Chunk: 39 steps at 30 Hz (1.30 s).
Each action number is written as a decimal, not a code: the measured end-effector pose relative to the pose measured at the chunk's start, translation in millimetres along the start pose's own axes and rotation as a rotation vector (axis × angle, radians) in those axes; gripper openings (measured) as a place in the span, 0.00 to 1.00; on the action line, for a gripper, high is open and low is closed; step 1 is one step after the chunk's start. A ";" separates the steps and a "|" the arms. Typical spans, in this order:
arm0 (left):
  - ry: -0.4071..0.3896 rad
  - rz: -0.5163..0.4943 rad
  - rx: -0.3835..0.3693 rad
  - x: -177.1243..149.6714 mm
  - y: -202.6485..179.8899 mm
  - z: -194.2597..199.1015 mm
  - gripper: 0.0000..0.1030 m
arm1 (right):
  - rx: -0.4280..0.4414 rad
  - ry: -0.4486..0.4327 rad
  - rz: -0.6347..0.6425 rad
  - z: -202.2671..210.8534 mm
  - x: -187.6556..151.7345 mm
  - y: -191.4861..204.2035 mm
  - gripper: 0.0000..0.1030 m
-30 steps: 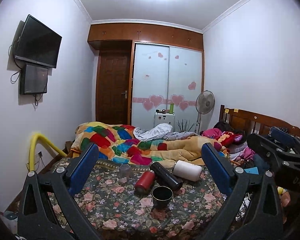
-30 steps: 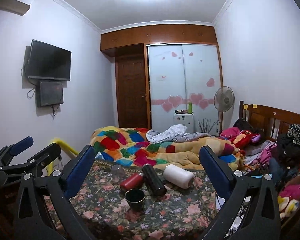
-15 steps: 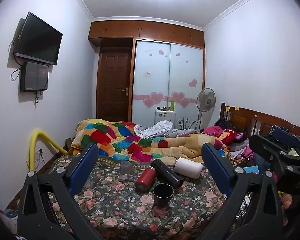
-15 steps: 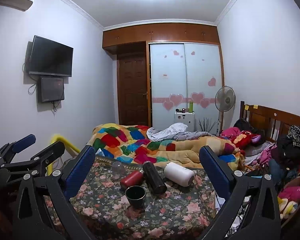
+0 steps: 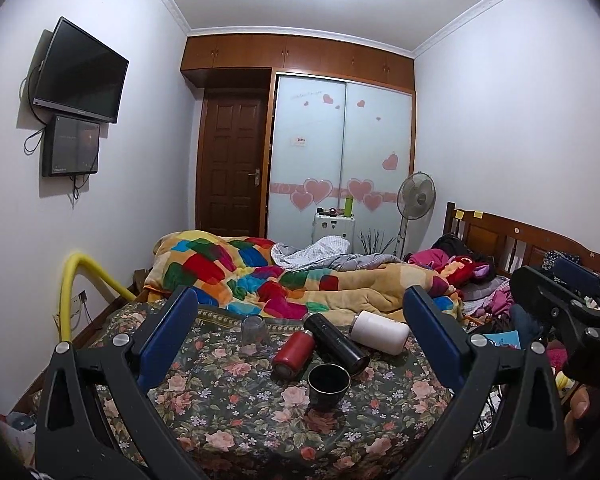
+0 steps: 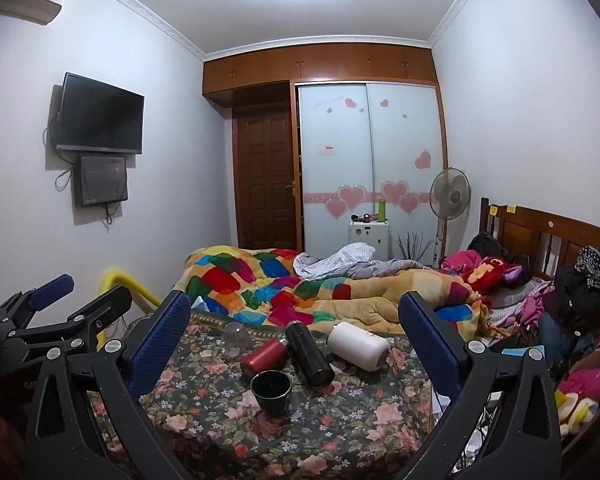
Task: Flip cup upright
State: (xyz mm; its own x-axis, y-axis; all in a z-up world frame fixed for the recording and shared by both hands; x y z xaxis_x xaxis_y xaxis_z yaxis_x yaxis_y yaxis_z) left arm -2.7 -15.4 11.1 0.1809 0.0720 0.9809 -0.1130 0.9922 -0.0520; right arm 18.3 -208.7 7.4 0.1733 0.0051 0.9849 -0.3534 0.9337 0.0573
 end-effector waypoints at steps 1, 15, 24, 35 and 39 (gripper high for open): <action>-0.002 -0.001 0.002 0.0 0.2 -0.3 1.00 | 0.000 0.001 -0.001 -0.7 -0.3 -0.2 1.00; -0.006 -0.011 -0.015 -3.4 -6.9 -2.7 1.00 | -0.002 0.002 -0.002 -1.4 0.9 0.2 1.00; 0.001 -0.010 -0.027 -3.5 -8.5 -3.3 1.00 | 0.001 0.004 -0.003 -1.5 1.3 -0.2 1.00; -0.001 -0.009 -0.022 -2.3 -10.1 -4.5 1.00 | 0.001 0.006 -0.005 -1.7 1.6 -0.4 1.00; 0.003 0.002 -0.020 -3.6 -5.4 -7.1 1.00 | 0.001 0.013 -0.005 -4.7 1.1 1.8 1.00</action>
Point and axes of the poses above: each gripper's, at about its wrist camera, not at the fingertips, and z roughly against the way its jaws point, y to its left, x to its top, the point moved 3 cm from there along -z, roughly the way its jaws point, and after that the axes turned 8 degrees about x, right-handed, at the moved point
